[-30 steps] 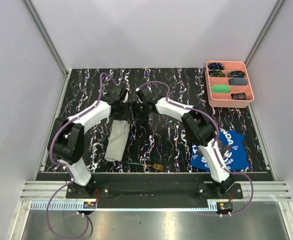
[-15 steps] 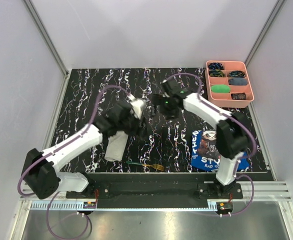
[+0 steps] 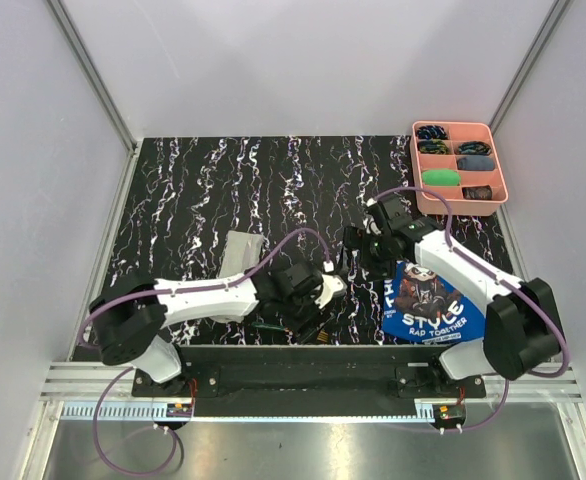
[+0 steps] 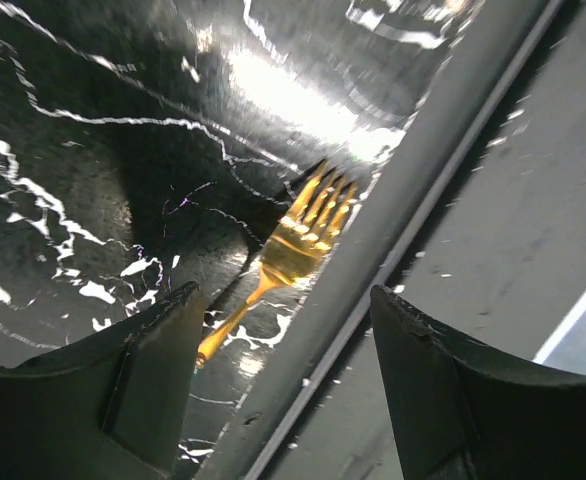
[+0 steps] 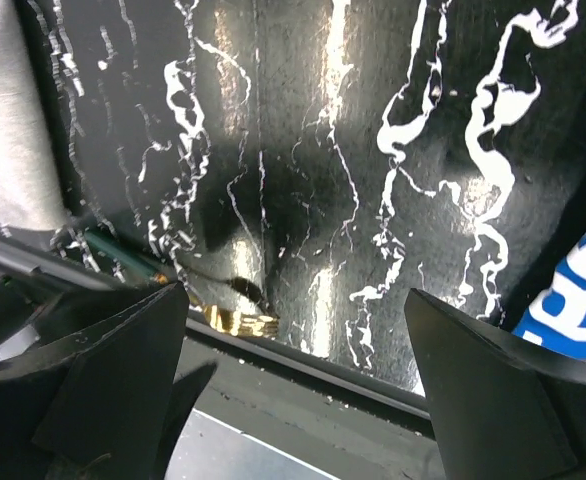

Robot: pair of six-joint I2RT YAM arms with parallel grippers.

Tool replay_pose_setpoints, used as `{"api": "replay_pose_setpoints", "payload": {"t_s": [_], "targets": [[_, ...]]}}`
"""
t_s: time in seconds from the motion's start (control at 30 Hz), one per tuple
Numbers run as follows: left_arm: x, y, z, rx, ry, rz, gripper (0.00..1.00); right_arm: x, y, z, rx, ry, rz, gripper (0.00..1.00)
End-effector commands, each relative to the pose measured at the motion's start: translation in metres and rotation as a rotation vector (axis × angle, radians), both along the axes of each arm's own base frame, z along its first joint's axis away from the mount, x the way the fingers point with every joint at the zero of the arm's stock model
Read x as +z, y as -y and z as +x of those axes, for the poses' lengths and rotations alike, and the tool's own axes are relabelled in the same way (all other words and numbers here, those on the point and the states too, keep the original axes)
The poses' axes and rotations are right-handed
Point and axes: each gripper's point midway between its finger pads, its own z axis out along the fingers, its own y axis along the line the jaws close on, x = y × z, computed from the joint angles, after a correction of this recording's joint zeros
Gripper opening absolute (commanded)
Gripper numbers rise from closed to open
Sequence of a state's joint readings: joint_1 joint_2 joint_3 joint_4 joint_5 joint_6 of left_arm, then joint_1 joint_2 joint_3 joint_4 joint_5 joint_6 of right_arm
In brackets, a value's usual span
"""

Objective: Fold the napkin into a case and place the utensils inside
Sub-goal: Pick up the fork from the corner of the board.

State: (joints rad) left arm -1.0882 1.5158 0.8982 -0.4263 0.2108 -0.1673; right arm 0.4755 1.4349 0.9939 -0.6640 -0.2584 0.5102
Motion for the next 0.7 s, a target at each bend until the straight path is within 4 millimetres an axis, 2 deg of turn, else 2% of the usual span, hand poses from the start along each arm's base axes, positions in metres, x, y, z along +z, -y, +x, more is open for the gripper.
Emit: {"api": "replay_pose_setpoints", "payload": {"t_s": [0.0, 0.2, 0.27, 0.33, 0.37, 0.43, 0.47, 0.53, 0.57, 0.6, 0.63, 0.67], "targets": [[-0.007, 0.007, 0.013, -0.043, 0.065, 0.03, 0.7, 0.03, -0.001, 0.008, 0.006, 0.107, 0.096, 1.0], [-0.032, 0.01, 0.029, 0.006, 0.128, 0.113, 0.67, 0.033, 0.01, 0.007, -0.017, 0.119, 0.108, 1.0], [-0.039, 0.004, 0.039, 0.043, 0.169, 0.153, 0.54, 0.03, 0.014, 0.007, -0.028, 0.12, 0.1, 1.0], [-0.037, 0.003, 0.05, 0.081, 0.217, 0.165, 0.37, 0.025, 0.022, 0.007, -0.052, 0.121, 0.079, 1.0], [-0.031, 0.004, 0.053, 0.086, 0.231, 0.152, 0.22, 0.024, 0.028, 0.009, -0.069, 0.121, 0.073, 1.0], [-0.017, 0.007, 0.061, 0.107, 0.255, 0.12, 0.08, 0.019, 0.034, 0.011, -0.081, 0.115, 0.063, 1.0], [-0.003, 0.009, 0.066, 0.122, 0.249, 0.072, 0.0, 0.018, 0.035, 0.011, -0.08, 0.114, 0.059, 1.0], [0.017, 0.016, 0.066, 0.124, 0.186, -0.018, 0.0, 0.018, 0.038, 0.016, -0.081, 0.123, 0.063, 1.0], [0.036, 0.011, 0.081, 0.169, 0.168, -0.082, 0.0, 0.019, 0.036, 0.017, -0.073, 0.129, 0.071, 1.0], [0.047, 0.01, 0.087, 0.19, 0.14, -0.131, 0.0, 0.023, 0.031, 0.02, -0.052, 0.135, 0.096, 1.0], [0.066, 0.014, 0.081, 0.181, 0.059, -0.222, 0.0, 0.027, 0.027, 0.021, -0.036, 0.143, 0.115, 1.0], [0.076, 0.002, 0.098, 0.236, 0.023, -0.271, 0.0, 0.029, 0.022, 0.022, -0.015, 0.149, 0.142, 1.0]]}}
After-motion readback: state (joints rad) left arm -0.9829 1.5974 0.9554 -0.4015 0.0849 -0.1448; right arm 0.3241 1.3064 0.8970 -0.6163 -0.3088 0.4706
